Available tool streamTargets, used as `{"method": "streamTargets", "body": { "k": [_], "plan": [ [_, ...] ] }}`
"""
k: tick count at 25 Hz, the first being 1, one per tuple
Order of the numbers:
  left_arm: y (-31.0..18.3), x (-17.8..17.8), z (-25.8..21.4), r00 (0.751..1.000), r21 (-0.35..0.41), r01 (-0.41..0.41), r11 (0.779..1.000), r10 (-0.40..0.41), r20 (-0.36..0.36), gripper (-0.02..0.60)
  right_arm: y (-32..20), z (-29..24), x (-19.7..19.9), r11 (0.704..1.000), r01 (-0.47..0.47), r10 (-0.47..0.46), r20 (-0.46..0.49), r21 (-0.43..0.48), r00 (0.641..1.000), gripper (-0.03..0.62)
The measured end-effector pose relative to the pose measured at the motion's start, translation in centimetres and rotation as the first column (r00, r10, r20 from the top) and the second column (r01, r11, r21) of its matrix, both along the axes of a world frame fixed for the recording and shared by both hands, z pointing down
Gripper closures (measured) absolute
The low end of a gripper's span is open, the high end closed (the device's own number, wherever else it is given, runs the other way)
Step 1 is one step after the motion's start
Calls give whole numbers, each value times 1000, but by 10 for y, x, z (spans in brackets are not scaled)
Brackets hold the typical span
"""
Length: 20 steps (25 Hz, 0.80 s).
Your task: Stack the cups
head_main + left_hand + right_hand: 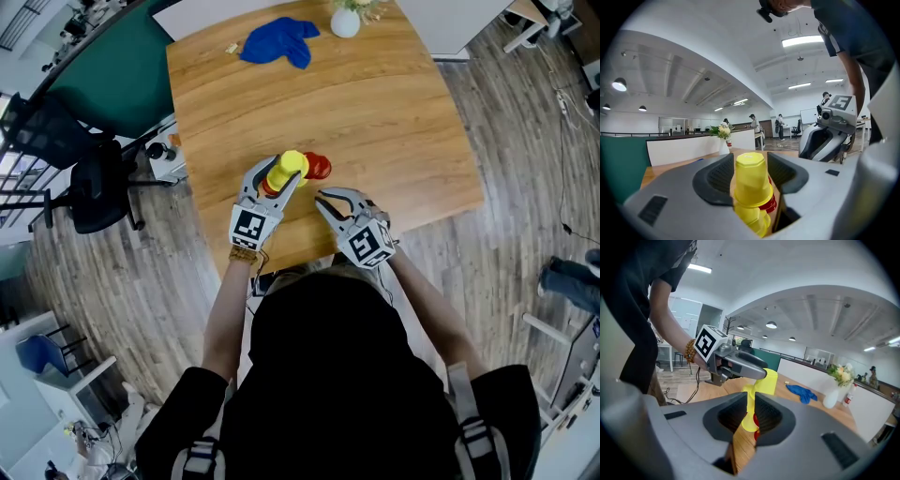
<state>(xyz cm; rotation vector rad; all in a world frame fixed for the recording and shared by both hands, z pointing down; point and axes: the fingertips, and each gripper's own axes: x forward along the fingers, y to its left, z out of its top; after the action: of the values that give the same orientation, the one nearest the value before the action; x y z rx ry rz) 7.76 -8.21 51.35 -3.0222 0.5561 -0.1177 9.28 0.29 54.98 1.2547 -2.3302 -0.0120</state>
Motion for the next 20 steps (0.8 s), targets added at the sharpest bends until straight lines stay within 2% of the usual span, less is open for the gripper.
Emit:
{"method": "streamTargets", "body": {
  "k": [3,6,9,13,15,18,20],
  "plan": [
    [-3,-2,-4,999,-18,1,1000,-2,-32,323,-1,-1,-1,1000,2,-2,0,3,1000,536],
    [-10,-14,-18,994,-61,46,997,-51,-98,321,-4,-9,6,1000,-21,21,18,15,1000,533],
    [-18,-30,-40,979,-89,105,990,-119,-165,322,-19,-32,21,994,-86,79,93,69,992,533],
    [-17,-49,-61,954,-112,188,976,-209,-216,322,-40,-66,42,972,-209,185,198,107,963,533],
    [-12,-53,-62,945,-130,220,967,-244,-217,322,-45,-73,48,963,-252,228,217,93,949,536],
    [-1,-50,-53,952,-133,225,965,-247,-179,326,-52,-78,47,944,-313,280,245,108,928,541],
    [6,-53,-50,959,-116,222,968,-239,-154,366,-54,-76,43,931,-343,309,234,123,922,565]
  ]
}}
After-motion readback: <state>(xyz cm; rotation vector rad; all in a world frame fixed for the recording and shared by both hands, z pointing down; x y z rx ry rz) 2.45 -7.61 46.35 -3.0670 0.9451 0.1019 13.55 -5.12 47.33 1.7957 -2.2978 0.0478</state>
